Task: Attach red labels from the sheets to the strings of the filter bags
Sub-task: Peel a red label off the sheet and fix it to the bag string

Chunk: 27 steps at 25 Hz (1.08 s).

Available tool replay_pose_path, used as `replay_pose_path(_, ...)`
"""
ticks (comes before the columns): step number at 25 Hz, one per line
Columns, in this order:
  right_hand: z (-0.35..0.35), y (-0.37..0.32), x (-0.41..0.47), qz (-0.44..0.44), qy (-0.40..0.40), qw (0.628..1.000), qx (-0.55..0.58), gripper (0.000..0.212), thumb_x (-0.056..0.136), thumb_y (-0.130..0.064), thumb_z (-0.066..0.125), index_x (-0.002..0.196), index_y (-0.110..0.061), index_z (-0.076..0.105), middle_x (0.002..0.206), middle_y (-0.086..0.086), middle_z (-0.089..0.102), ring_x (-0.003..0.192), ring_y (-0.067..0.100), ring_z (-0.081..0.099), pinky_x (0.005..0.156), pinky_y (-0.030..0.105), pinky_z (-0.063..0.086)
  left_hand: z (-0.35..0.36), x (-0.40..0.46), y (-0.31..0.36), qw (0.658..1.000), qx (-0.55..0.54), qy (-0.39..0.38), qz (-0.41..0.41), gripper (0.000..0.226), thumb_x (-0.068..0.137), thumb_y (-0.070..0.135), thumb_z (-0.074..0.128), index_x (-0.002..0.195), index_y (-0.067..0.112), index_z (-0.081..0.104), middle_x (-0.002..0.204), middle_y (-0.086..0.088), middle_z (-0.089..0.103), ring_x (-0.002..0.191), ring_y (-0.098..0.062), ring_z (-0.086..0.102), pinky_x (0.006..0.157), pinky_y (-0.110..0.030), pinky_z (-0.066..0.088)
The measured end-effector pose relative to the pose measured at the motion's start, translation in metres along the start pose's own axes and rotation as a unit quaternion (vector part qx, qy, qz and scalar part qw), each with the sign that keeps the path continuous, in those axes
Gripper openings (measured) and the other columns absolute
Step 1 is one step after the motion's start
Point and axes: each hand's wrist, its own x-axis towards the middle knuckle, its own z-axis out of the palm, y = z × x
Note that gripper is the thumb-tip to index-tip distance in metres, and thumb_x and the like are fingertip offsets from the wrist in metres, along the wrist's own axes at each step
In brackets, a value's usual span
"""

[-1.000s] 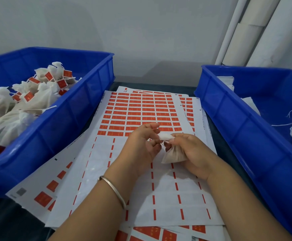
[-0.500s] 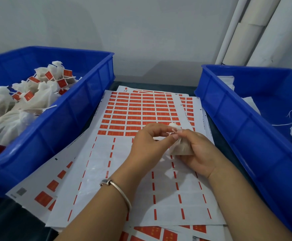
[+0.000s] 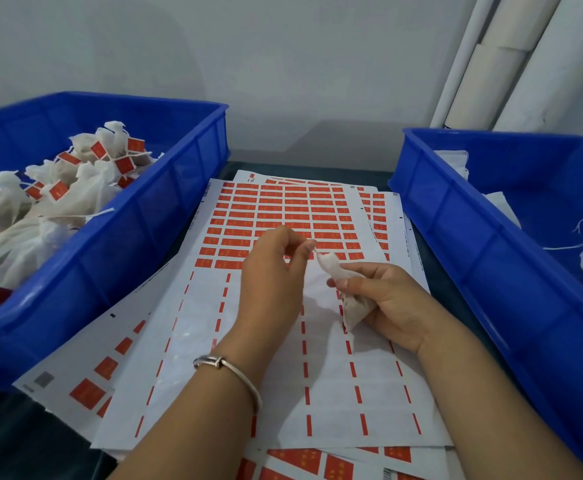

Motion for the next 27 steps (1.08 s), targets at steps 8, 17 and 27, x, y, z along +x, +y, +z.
replay_pose_path(8, -0.011, -0.008, -0.010, 0.001, -0.138, 0.981, -0.133, 0.036, 0.056, -0.038, 0.083, 0.091, -0.042, 0.075, 0.098, -0.023, 0.069, 0.104, 0.021, 0.063, 0.078, 0.025, 0.054, -0.005, 0.003, -0.001, 0.997, -0.027, 0.069, -0.002, 0.021, 0.087, 0.033, 0.057, 0.070, 0.037, 0.047, 0.072, 0.022, 0.052, 0.068, -0.001, 0.054, 0.052, -0.006, 0.035)
replay_pose_path(17, 0.003, 0.002, -0.006, -0.044, -0.101, 0.993, 0.034, 0.023, 0.077, -0.033, 0.064, 0.089, -0.019, 0.078, 0.090, 0.005, 0.073, 0.090, 0.017, 0.069, 0.079, 0.025, 0.054, 0.002, 0.001, -0.004, 0.996, -0.087, -0.038, 0.000, 0.013, 0.083, 0.035, 0.062, 0.072, 0.037, 0.056, 0.071, 0.024, 0.058, 0.072, 0.007, 0.057, 0.049, -0.001, 0.039)
replay_pose_path(27, 0.007, 0.003, -0.007, -0.026, -0.059, 0.996, 0.059, 0.020, 0.072, -0.029, 0.065, 0.087, -0.026, 0.079, 0.091, -0.006, 0.074, 0.082, 0.010, 0.071, 0.072, 0.024, 0.056, 0.007, 0.031, -0.045, 0.950, 0.242, -0.197, -0.001, 0.050, 0.080, 0.058, 0.060, 0.120, 0.030, 0.050, 0.124, 0.008, 0.056, 0.094, -0.008, 0.057, 0.072, -0.019, 0.045)
